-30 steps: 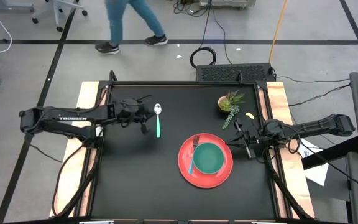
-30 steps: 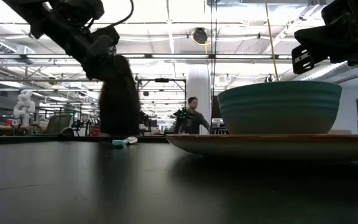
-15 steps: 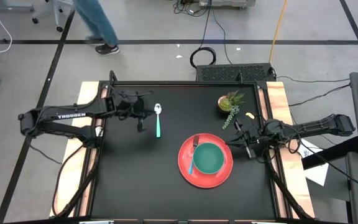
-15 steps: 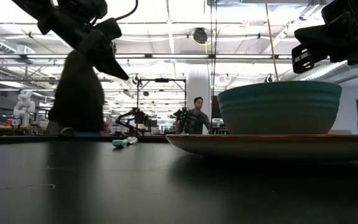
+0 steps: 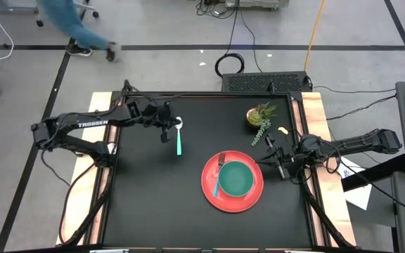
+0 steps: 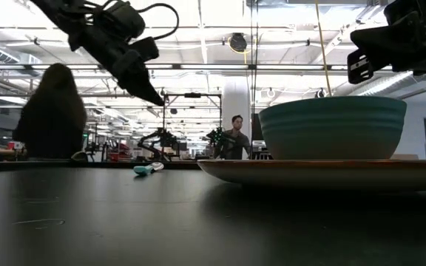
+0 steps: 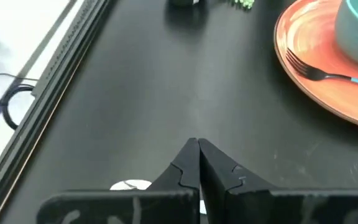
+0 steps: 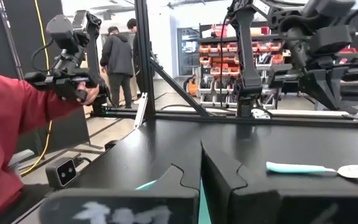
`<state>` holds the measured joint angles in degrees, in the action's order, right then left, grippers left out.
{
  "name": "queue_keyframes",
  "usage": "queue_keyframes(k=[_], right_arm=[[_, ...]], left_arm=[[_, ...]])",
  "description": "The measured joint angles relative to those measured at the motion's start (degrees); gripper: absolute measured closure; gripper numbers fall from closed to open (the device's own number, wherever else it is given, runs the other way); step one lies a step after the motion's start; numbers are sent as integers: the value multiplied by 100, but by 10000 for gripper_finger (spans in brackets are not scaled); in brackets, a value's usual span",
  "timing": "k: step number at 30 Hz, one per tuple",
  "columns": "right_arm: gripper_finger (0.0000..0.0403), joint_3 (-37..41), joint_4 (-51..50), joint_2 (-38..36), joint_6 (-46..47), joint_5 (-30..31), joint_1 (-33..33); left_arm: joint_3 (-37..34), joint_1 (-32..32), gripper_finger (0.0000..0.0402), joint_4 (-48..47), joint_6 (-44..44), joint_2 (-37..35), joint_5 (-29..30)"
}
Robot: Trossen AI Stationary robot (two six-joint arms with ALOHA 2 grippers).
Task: Set table place
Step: Put the blue spoon into the green bowl
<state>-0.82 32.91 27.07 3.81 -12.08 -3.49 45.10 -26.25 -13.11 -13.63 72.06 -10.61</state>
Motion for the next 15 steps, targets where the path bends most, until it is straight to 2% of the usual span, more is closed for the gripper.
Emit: queue_keyframes(k=[6,15], right_arm=[[403,1,28,2,0,0,0],[403,0,-18,30,-2,0,1]], left_arm=[[655,-121,400,-494,-425,428,-257],[1867,-416,400,-2337,-2348,940,-449]])
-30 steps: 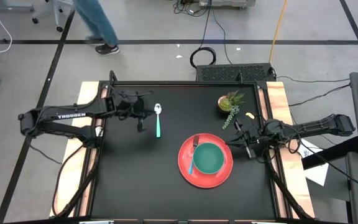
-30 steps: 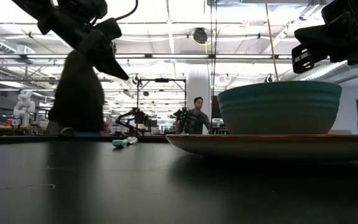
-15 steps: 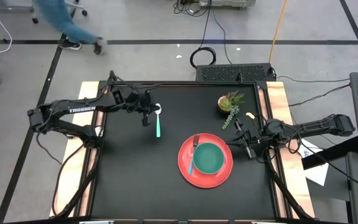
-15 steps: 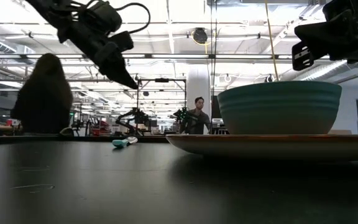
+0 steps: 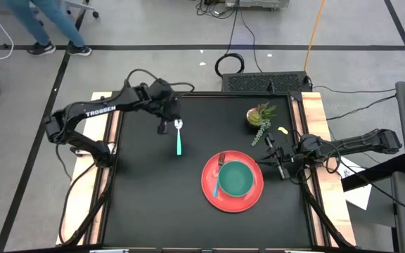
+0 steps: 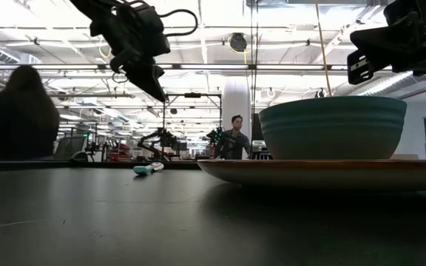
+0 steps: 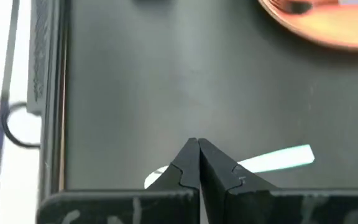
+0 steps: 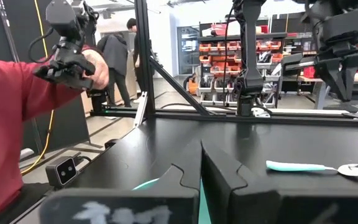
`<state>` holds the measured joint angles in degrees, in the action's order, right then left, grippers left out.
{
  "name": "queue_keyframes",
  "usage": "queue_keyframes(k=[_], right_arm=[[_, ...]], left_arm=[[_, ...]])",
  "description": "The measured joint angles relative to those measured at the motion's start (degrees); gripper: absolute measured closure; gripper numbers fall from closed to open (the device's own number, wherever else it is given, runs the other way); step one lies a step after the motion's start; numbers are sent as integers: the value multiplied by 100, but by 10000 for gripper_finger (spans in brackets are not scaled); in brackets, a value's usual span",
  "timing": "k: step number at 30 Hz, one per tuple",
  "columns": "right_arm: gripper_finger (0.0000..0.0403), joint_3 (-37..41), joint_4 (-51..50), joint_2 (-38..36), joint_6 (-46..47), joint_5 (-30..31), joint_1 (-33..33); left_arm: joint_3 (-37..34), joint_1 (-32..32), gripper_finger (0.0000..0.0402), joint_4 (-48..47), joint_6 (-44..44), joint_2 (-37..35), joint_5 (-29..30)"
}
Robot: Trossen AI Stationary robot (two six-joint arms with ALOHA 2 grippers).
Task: Set table place
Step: Put the blue spoon into the green bowl
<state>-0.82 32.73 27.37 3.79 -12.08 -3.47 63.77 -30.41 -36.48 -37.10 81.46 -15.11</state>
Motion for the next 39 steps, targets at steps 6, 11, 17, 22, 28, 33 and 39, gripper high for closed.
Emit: queue_keyframes(k=[6,11,17,22,28,33,39], right_arm=[[403,0,0,38,0,0,-1],[403,1,0,39,-3,0,1],[403,2,0,47,-20,0,1],[403,1,0,47,-22,2,-1],[403,2,0,49,-45,2,0],[403,2,1,52,-105,2,-1],[403,1,1,55,-153,14,-1]], left_arm=[[217,55,400,-397,-1481,312,-402],[190,240,400,-557,-2315,707,-451],[186,446,399,-381,-2801,1243,-315],[186,622,398,-283,-3742,1481,706],[186,746,398,-230,-4504,1577,1417],[186,838,399,-233,-4694,1575,1546],[186,1051,396,-270,-4920,1575,1518]])
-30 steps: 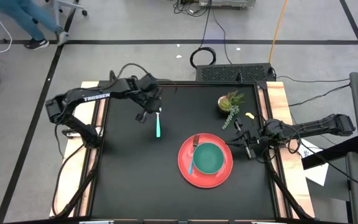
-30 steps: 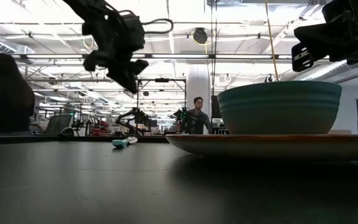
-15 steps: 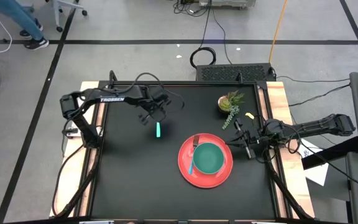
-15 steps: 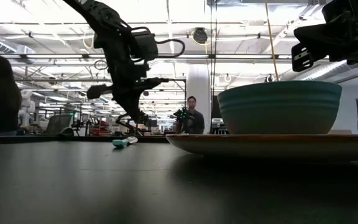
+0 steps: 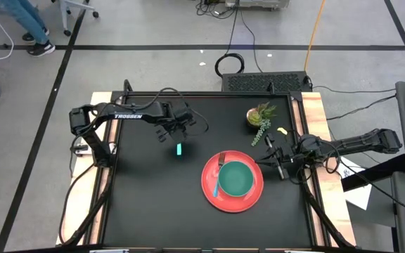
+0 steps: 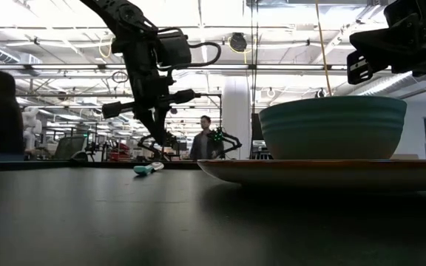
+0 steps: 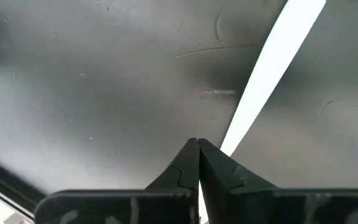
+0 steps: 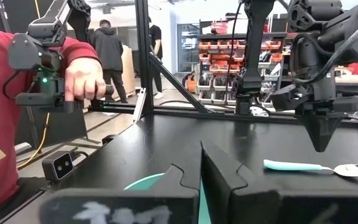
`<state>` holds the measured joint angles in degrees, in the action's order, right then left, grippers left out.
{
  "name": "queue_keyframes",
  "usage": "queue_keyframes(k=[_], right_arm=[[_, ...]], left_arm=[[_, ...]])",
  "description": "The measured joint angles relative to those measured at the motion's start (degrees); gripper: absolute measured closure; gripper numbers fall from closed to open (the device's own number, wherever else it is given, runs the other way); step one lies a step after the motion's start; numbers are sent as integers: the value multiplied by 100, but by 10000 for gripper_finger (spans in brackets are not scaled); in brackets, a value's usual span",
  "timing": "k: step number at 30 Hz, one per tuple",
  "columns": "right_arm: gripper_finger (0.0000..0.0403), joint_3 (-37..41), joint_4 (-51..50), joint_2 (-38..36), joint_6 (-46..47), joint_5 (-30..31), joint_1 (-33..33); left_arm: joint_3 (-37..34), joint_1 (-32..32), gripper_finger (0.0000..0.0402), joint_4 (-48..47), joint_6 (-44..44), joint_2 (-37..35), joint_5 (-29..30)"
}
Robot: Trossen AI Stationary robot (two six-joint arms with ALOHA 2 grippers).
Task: Set table place
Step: Put the blue spoon into the green bowl
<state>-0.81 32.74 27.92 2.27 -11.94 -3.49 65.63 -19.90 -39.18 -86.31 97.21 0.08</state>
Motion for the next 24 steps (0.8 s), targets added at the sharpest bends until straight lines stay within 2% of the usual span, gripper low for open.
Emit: queue_keyframes(k=[6,13,17,24], right_arm=[[403,1,1,0,0,14,0],[403,-1,1,0,2,17,0],[403,0,1,0,2,17,2],[403,1,1,2,25,17,0]], left_arm=[[0,79,392,0,575,0,-1],[0,28,329,-8,1039,0,-244],[0,28,280,-15,793,0,-196],[-41,28,189,-145,-163,-6,-37]])
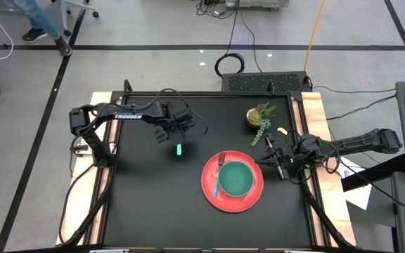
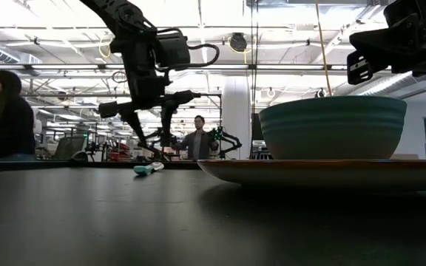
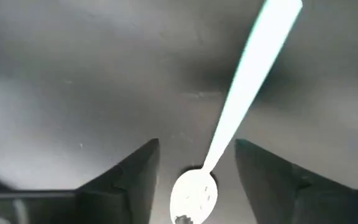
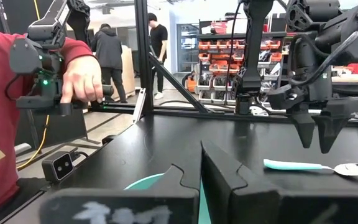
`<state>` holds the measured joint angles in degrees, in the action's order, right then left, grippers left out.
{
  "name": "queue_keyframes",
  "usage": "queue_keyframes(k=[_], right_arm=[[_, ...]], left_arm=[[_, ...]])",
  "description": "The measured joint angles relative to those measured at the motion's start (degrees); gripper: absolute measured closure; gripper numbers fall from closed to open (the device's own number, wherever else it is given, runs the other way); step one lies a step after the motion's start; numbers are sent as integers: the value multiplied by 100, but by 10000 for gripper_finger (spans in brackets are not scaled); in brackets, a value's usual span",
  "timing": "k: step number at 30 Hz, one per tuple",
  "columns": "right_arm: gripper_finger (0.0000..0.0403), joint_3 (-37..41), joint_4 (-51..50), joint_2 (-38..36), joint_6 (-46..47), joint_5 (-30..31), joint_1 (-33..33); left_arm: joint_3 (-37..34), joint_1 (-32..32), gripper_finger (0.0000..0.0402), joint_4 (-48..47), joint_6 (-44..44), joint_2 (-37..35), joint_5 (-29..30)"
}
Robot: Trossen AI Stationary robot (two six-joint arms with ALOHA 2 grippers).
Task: Set table place
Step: Put the blue spoon into the green bowl
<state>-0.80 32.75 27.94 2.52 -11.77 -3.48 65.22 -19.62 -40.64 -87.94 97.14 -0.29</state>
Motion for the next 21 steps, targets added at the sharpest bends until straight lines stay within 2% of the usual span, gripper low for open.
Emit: queue_keyframes(k=[6,11,18,21], right_arm=[[403,0,0,0,20,0,2],[403,-1,0,0,19,0,1],[403,-2,0,0,-19,0,0],[403,-2,0,0,-33,2,1]], left_arm=[[-516,19,146,60,-858,-2,460],[-1004,69,140,655,-1681,-2,1481],[-1096,57,140,1629,-1603,0,1509],[-1096,52,140,1695,-1824,0,1385]])
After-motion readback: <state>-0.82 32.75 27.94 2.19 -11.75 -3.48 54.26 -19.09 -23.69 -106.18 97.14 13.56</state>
